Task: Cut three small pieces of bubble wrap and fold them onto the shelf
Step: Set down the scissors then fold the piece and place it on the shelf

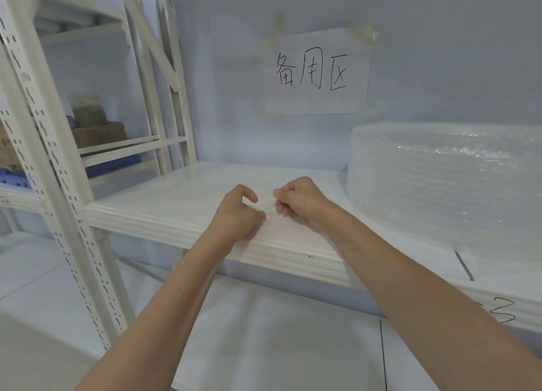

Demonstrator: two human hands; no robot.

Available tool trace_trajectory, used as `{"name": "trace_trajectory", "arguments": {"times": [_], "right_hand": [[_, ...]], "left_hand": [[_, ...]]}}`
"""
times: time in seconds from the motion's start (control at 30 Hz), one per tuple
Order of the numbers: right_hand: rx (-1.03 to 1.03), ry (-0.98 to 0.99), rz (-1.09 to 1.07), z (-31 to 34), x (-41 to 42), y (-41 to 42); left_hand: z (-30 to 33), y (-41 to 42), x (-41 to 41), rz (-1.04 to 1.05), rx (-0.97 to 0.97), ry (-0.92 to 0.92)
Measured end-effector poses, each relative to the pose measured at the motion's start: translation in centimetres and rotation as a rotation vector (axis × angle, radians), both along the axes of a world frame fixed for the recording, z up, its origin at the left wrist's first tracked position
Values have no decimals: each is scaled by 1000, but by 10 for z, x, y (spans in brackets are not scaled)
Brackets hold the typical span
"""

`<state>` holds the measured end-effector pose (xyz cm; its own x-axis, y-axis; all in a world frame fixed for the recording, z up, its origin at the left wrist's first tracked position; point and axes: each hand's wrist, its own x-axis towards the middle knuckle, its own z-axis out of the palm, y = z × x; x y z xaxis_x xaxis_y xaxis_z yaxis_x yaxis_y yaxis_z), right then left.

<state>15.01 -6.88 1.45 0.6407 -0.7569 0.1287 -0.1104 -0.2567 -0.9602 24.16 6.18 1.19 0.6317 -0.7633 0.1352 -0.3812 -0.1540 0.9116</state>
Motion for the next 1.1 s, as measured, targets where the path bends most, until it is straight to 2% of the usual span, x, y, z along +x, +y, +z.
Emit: {"name": "trace_trajectory", "arguments": {"times": [0.23, 0.33, 0.47, 0.8, 0.9, 1.1], "right_hand": [[-128, 96, -38, 2, -2, 0], [-246, 189, -70, 3, -2, -1], [-337, 202, -81, -1, 7, -3], [-488, 333, -160, -8, 25, -8], [-533, 352, -179, -9, 26, -6], [-533, 338, -213, -8, 25, -3]], "left_hand": [[-3, -5, 3, 16, 24, -63], [-4, -7, 4, 25, 60, -145], [-1, -4, 10, 33, 82, -224], [-9, 2, 17, 80, 91, -418], [-13, 2, 14, 31, 26, -448], [-19, 2, 9, -12, 47, -571]]}}
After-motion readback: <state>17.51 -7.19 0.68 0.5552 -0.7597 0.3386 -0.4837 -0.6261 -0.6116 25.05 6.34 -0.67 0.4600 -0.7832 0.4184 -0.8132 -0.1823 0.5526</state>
